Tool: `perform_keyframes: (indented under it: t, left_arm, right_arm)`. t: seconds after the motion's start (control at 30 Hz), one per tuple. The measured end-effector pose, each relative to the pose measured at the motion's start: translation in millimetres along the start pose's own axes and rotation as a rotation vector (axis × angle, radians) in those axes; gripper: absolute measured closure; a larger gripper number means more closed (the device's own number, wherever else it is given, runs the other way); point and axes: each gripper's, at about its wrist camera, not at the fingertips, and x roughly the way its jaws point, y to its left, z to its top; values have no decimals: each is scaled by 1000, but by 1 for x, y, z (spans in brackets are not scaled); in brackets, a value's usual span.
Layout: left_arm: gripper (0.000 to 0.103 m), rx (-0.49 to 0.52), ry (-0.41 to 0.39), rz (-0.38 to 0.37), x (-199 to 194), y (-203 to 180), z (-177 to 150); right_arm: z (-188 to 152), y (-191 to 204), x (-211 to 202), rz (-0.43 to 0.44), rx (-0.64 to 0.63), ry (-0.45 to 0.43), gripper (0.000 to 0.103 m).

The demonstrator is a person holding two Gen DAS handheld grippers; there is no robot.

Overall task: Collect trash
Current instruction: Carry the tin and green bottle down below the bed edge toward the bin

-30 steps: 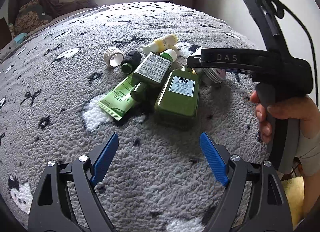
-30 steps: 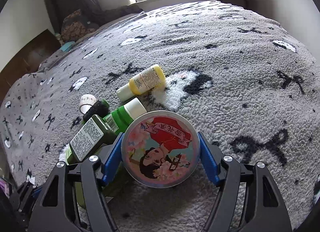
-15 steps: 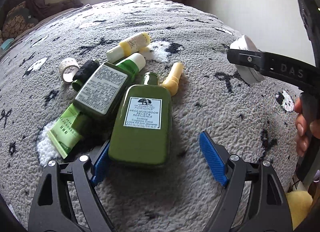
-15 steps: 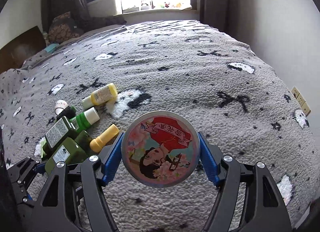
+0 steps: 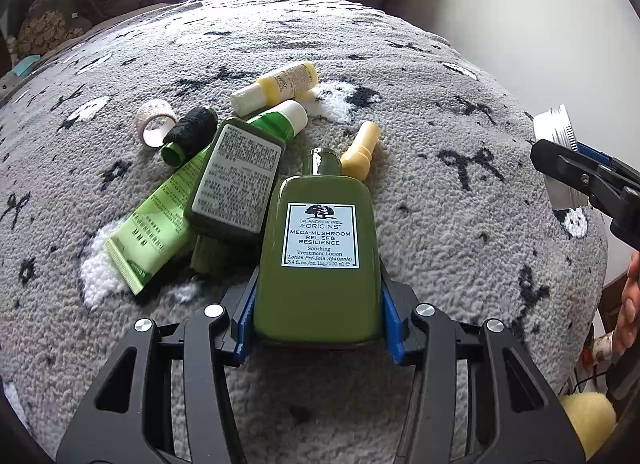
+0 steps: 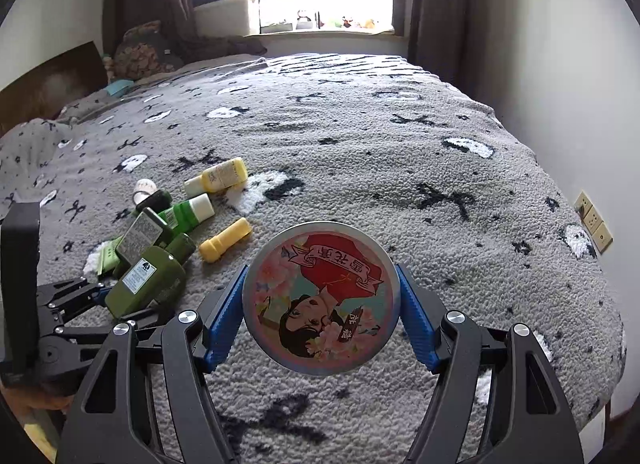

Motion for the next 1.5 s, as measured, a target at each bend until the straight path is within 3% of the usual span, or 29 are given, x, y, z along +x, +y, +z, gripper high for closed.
perform_keyframes:
  t: [0.2,0.4,0.73,0.9,1.23,1.5]
  left_arm:
    - [56,-9,-30,1,-36,2,-31]
    - [56,2,-98,35,-96,2,-58]
    - [56,102,-240,40,-188,-16,-125]
    - [56,127,-262,53,-208,-21,-159]
    - [56,78,-153,21,-192,-24,-222]
    - [56,-9,4,-5,-153,-16,-267]
  right_arm:
    - [-19,13,-30,27,-33,-16,32]
    - [-38,21,-82,29,-55,-83,32]
    - [-83,54,-164,125,-110,-206,32]
    - [-108,79,-185,150,-174,-249,32]
    - [-170,109,-153,304,-136,-71,32]
    - [-218,115,-113,307,-104,100,32]
